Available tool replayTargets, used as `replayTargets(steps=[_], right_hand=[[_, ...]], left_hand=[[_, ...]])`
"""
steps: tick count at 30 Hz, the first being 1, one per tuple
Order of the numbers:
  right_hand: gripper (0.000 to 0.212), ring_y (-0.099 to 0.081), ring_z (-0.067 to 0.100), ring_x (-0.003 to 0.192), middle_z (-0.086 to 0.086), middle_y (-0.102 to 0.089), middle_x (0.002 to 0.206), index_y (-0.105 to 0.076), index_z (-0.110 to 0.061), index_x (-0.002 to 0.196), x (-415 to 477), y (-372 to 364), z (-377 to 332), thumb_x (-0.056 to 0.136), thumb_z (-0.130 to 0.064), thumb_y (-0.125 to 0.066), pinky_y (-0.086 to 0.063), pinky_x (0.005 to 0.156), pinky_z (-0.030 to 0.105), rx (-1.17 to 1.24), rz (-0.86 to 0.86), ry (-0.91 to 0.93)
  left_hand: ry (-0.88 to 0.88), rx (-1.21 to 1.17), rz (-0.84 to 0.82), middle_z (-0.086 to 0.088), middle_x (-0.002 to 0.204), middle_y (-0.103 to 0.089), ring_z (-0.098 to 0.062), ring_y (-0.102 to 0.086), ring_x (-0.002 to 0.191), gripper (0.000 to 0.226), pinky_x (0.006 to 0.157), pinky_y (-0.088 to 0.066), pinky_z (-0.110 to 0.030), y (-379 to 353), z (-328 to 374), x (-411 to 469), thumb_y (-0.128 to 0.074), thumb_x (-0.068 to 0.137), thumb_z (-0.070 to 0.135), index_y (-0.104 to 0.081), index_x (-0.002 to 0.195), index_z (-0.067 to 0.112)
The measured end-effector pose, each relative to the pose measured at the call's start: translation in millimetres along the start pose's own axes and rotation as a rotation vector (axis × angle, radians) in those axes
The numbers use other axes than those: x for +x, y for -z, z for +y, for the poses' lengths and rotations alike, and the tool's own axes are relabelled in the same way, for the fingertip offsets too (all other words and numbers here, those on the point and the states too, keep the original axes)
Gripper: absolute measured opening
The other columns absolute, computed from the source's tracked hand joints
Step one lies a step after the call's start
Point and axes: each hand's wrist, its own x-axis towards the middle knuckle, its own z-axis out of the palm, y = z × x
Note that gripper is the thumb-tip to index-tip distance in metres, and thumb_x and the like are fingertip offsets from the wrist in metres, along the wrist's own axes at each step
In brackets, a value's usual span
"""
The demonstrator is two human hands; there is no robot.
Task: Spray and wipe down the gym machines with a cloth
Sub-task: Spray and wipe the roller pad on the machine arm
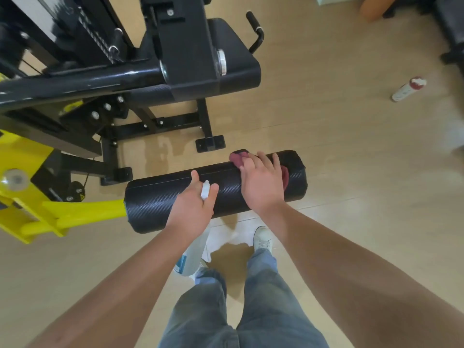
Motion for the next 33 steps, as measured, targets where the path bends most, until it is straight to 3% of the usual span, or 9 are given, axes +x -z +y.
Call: replayTargets(steps=[4,10,13,15,17,23,27,29,33], right_hand=[[0.039,-0.056,0.027,0.129,0.004,-0.069,0.129,-0.065,-0.014,0.126,6,-3,-21,0.105,-0.025,-0.034,-0.034,0.117,0.051,-0.029,-0.045,0.054],[0.031,-0.063,0.030,0.107,0.007,-0.071,0.104,-0.065,-0.011,0.109,13,-1,-55,0.105,-0.021,-0.036,-0.042,0.108,0.050,-0.048,-0.089,0.150],[0.025,-0.062,0.028,0.103,0.007,-0.070,0.103,-0.062,-0.012,0.110,21,-4,-94,0.104,-0.020,-0.038,-0.042,0.105,0.046,-0.026,-0.134,0.217],[0.023,-0.062,0.028,0.106,0.007,-0.070,0.107,-0.060,-0.013,0.115,24,-9,-120,0.104,-0.019,-0.040,-0.042,0.105,0.044,-0.012,-0.168,0.251],[0.022,-0.063,0.028,0.104,0.007,-0.070,0.107,-0.060,-0.013,0.115,25,-13,-143,0.104,-0.020,-0.041,-0.044,0.101,0.042,-0.010,-0.183,0.296],[0.029,-0.062,0.027,0.110,0.005,-0.067,0.119,-0.050,-0.014,0.129,31,-24,-199,0.101,-0.021,-0.047,-0.042,0.094,0.038,0.056,-0.260,0.483],[0.042,-0.057,0.029,0.125,0.005,-0.057,0.144,-0.042,-0.020,0.150,41,-32,-222,0.108,-0.027,-0.038,-0.040,0.102,0.037,0.240,-0.387,0.602],[0.040,-0.055,0.028,0.126,0.003,-0.058,0.143,-0.047,-0.023,0.149,42,-33,-221,0.110,-0.028,-0.037,-0.040,0.104,0.038,0.293,-0.421,0.686],[0.050,-0.045,0.022,0.134,-0.009,-0.041,0.161,-0.037,-0.034,0.156,37,-30,-198,0.106,-0.029,-0.041,-0.038,0.099,0.041,0.114,-0.332,0.747]], left_hand=[[0.020,-0.103,-0.032,0.005,0.085,-0.073,0.007,-0.064,0.067,0.072,0.059,-0.040,-0.012,13,0,-2,-0.034,0.105,0.057,-0.011,0.164,0.023],[0.064,-0.288,0.098,0.001,0.074,-0.073,0.031,-0.051,0.062,0.071,0.061,-0.038,0.001,37,-34,-7,-0.038,0.105,0.054,-0.020,0.163,0.016],[0.079,-0.230,0.113,-0.008,0.101,-0.077,0.014,-0.064,0.066,0.068,0.062,-0.042,-0.005,53,-58,-11,-0.039,0.105,0.054,-0.033,0.158,0.012],[0.081,-0.154,0.126,-0.017,0.141,-0.062,-0.009,-0.073,0.091,0.063,0.082,-0.052,-0.026,63,-75,-14,-0.039,0.104,0.054,-0.043,0.146,0.007],[0.067,-0.116,0.129,-0.016,0.158,-0.045,-0.026,-0.069,0.112,0.060,0.094,-0.052,-0.037,69,-90,-16,-0.040,0.105,0.052,-0.046,0.143,0.006],[0.028,-0.182,0.139,-0.014,0.136,-0.063,-0.024,-0.073,0.097,0.049,0.083,-0.057,-0.039,79,-117,-25,-0.041,0.102,0.058,-0.053,0.125,0.017],[0.054,-0.278,0.190,-0.004,0.103,-0.071,-0.002,-0.070,0.067,0.025,0.058,-0.045,-0.008,87,-120,-28,-0.043,0.105,0.049,-0.055,0.111,0.027],[0.043,-0.287,0.197,0.001,0.094,-0.069,-0.001,-0.070,0.066,0.026,0.057,-0.043,-0.006,90,-121,-31,-0.043,0.106,0.044,-0.055,0.116,0.023],[-0.040,-0.223,0.168,-0.007,0.128,-0.064,-0.021,-0.073,0.092,0.042,0.083,-0.057,-0.033,87,-121,-33,-0.042,0.105,0.049,-0.052,0.135,0.021]])
